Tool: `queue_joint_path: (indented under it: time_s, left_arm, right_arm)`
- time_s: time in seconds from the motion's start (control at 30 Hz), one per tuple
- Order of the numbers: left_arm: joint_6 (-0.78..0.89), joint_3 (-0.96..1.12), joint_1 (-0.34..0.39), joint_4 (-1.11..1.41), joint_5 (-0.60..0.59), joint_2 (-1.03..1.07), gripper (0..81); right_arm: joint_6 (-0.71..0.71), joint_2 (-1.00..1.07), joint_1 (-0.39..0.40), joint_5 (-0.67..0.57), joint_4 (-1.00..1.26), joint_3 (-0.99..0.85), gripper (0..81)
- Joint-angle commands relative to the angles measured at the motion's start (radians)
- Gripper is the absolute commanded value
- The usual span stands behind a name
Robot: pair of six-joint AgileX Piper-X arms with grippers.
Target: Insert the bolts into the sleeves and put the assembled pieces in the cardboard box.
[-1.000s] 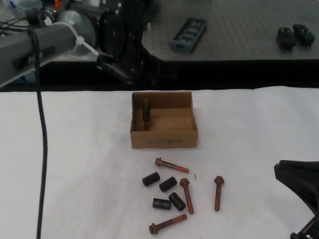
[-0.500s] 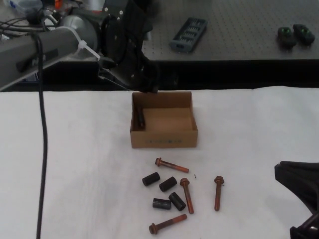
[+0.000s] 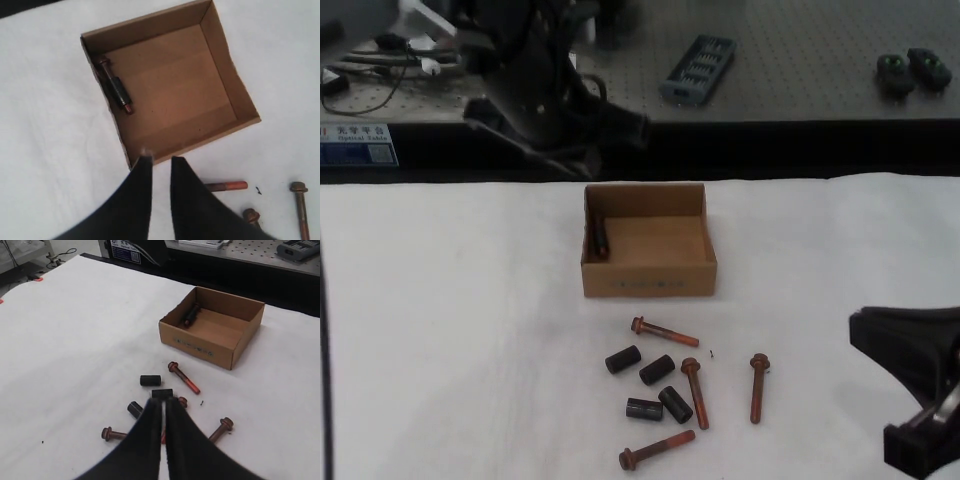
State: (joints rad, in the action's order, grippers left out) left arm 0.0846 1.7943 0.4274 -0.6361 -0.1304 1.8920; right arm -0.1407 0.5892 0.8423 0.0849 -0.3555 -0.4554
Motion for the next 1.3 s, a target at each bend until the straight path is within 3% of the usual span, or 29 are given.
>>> queue_joint_path:
  time_s: [0.0, 0.23, 0.6, 0.67, 0.83, 0.9, 1.07, 1.27]
  left_arm:
    - [-0.017, -0.001, -0.004, -0.020, 0.015, -0.067, 10.3]
    - [-0.017, -0.187, -0.004, -0.008, 0.062, -0.248, 10.3]
    - [0.049, -0.690, -0.004, 0.154, 0.102, -0.615, 10.3]
    - [0.050, -0.762, -0.004, 0.154, 0.102, -0.677, 10.3]
    - [0.081, -0.907, -0.004, 0.167, 0.102, -0.805, 10.3]
    - [0.081, -0.950, -0.004, 0.167, 0.104, -0.851, 10.3]
    - [0.081, -1.036, -0.004, 0.167, 0.130, -0.940, 10.3]
    - [0.081, -1.092, -0.004, 0.167, 0.130, -1.024, 10.3]
  right_arm:
    - [-0.005, 0.049, -0.005, -0.040, 0.018, -0.055, 3.6]
    - [-0.005, 0.169, -0.018, -0.125, 0.018, -0.130, 3.6]
    - [0.069, 0.432, -0.169, -0.366, 0.018, -0.273, 3.4]
    - [0.109, 0.491, -0.180, -0.381, 0.018, -0.315, 0.2]
    - [0.141, 0.644, -0.180, -0.391, -0.015, -0.441, 22.5]
    - [0.180, 0.717, -0.180, -0.391, -0.065, -0.507, 27.6]
    - [0.323, 0.893, -0.180, -0.389, -0.210, -0.666, 24.4]
    - [0.389, 1.050, -0.177, -0.341, -0.318, -0.809, 23.0]
